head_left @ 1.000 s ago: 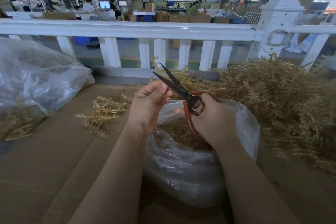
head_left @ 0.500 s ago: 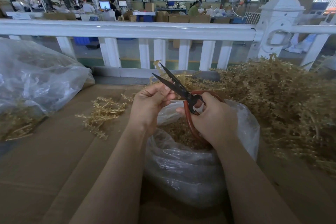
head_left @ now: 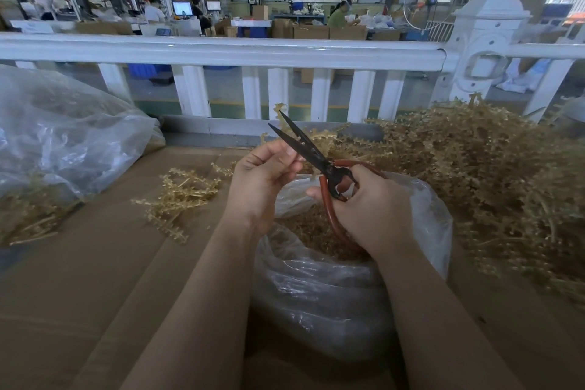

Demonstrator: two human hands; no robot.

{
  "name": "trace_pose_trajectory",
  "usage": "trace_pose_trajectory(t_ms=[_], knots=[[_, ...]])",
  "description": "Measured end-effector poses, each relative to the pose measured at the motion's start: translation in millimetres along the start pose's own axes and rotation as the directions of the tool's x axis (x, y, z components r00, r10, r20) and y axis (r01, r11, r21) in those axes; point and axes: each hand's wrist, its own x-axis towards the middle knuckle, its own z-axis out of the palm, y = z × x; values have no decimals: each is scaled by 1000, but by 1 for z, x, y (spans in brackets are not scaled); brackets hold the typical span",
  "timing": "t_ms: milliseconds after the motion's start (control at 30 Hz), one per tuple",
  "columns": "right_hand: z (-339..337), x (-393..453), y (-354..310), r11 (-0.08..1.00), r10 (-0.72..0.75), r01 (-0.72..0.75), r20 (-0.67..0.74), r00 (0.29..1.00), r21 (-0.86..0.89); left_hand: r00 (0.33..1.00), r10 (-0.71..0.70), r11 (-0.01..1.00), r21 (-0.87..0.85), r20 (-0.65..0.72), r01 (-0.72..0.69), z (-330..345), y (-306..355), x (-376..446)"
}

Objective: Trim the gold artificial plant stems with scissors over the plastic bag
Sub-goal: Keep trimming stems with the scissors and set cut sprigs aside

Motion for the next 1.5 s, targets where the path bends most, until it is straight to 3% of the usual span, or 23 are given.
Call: trace_pose_trajectory(t_ms=[400, 867, 1000, 1200, 1500], knots=[[-2, 0, -1, 1000, -12, 12, -11, 1000, 3, 995, 98, 981, 166, 30, -102, 3, -2, 2], [2, 0, 3, 999, 20, -20, -2, 1000, 28, 996, 74, 991, 110, 58, -80, 5, 0, -1], [5, 0, 5, 994, 35, -34, 0, 999, 105, 999, -32, 996, 87, 35, 28, 4, 0, 0], [9, 3, 3, 890, 163, -205, 135, 977, 408, 978, -208, 978, 22, -22, 209, 10, -2, -1], [5, 6, 5, 869, 172, -273, 265, 949, 414, 948, -283, 953, -154, -147, 261, 11, -2, 1]])
